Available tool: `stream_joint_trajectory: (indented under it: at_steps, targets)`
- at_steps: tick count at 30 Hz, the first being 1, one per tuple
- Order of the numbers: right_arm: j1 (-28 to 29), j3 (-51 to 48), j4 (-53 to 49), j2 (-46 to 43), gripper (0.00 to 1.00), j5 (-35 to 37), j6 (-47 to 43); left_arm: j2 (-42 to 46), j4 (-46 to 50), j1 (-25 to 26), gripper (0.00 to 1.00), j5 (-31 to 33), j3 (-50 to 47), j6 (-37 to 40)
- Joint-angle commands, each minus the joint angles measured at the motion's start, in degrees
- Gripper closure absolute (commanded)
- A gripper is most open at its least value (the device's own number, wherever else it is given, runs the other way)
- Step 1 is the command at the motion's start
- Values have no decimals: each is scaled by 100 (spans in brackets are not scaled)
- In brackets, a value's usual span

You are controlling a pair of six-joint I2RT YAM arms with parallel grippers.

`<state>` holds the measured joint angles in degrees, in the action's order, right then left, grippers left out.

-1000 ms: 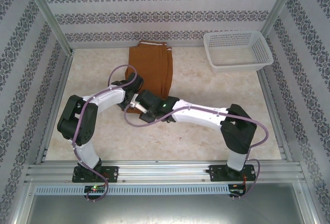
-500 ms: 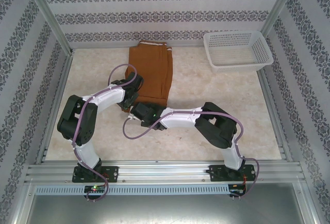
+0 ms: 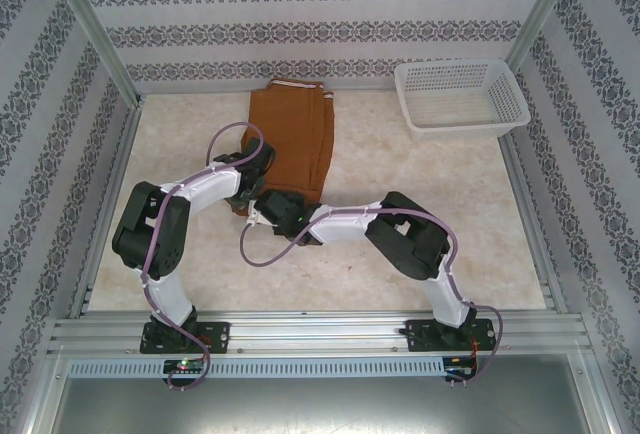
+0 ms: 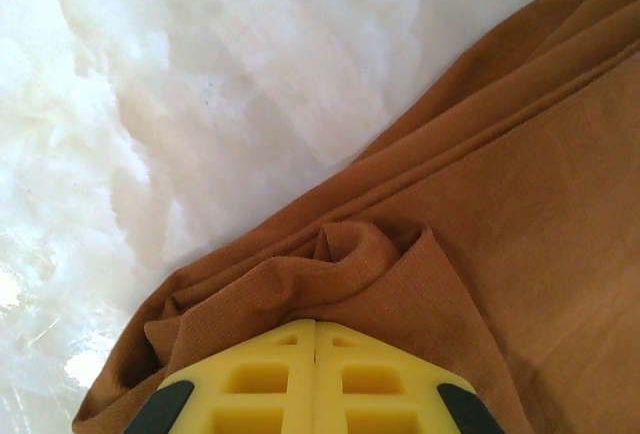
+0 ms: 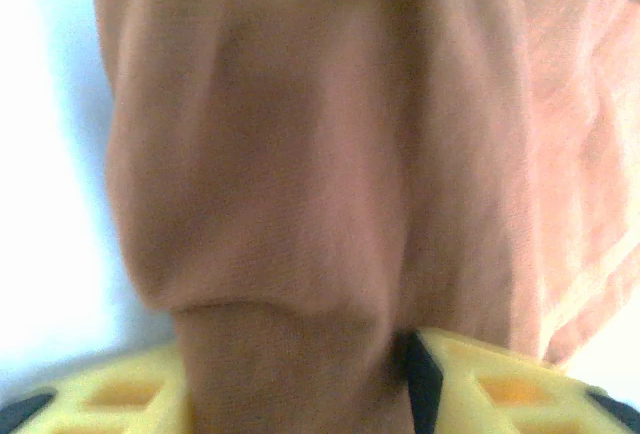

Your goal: Roll up the long pants

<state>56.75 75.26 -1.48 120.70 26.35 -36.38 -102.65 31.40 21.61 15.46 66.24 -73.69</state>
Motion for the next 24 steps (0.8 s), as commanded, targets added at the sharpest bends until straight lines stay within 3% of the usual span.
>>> stream_joint_trajectory:
  at_steps: [1, 3, 4, 6, 7, 8, 9, 10, 16, 24]
  targets:
    - [-430, 149, -131, 296, 67, -247, 220, -9, 375, 126, 98, -234, 159, 73]
    - [-462, 199, -328, 232, 93, -402, 368, 24, 375, 108, 98, -228, 199, 61]
    - [-463, 199, -385, 205, 100, -454, 431, 49, 367, 102, 98, -220, 225, 40]
    - [-464, 199, -482, 124, 100, -511, 571, 93, 360, 83, 93, -198, 292, -3]
    - [-463, 199, -578, 67, 100, -590, 649, 120, 364, 72, 83, -172, 363, -13]
    - [-463, 199, -656, 23, 100, -653, 709, 138, 361, 66, 59, -122, 438, -16]
    - [-463, 199, -745, -47, 100, -742, 801, 164, 365, 51, 14, -85, 546, 10]
    - [-463, 223, -885, -117, 100, -848, 873, 183, 391, 32, 0, -32, 675, 47]
    - [-613, 621, -1932, -483, 100, -1689, 1437, 362, 601, -81, 0, 98, 1236, 194]
    - [-1002, 1509, -3214, -770, 100, -3049, 2123, 1026, 633, -107, 0, 21, 793, -59]
